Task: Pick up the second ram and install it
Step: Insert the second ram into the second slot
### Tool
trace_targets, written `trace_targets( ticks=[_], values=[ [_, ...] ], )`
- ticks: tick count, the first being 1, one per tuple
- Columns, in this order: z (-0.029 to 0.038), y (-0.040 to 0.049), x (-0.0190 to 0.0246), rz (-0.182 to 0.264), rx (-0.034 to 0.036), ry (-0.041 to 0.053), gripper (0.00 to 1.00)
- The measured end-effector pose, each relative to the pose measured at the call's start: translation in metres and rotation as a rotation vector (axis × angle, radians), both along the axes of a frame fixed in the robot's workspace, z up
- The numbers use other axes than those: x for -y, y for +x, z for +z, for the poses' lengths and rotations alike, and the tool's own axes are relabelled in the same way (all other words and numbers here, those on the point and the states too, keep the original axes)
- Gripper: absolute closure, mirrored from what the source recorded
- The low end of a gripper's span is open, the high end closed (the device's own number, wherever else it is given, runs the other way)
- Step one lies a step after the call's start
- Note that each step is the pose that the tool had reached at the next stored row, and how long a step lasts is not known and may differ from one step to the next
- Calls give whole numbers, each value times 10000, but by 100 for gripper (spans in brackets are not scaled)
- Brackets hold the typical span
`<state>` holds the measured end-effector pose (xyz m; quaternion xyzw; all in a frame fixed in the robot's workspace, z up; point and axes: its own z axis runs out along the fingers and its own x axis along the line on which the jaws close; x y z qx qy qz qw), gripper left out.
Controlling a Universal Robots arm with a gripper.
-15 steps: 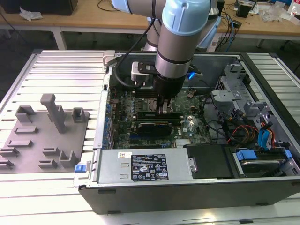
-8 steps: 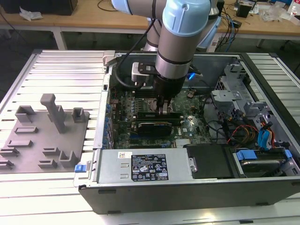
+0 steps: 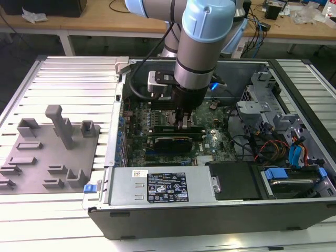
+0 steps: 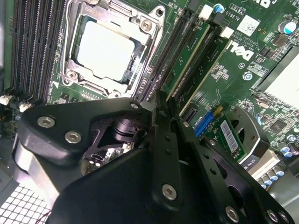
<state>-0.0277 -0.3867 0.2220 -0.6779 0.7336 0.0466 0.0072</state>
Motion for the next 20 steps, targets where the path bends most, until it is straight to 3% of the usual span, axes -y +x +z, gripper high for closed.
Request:
trace_targets(
  ticks=[15, 18, 19, 20],
  values=[
    [-19, 31, 5, -89, 1, 48, 86],
    [-19, 31, 5, -90, 1, 49, 80],
    [1, 31, 6, -89, -1, 43, 73],
    [86, 30, 5, -88, 2, 41, 73]
  ],
)
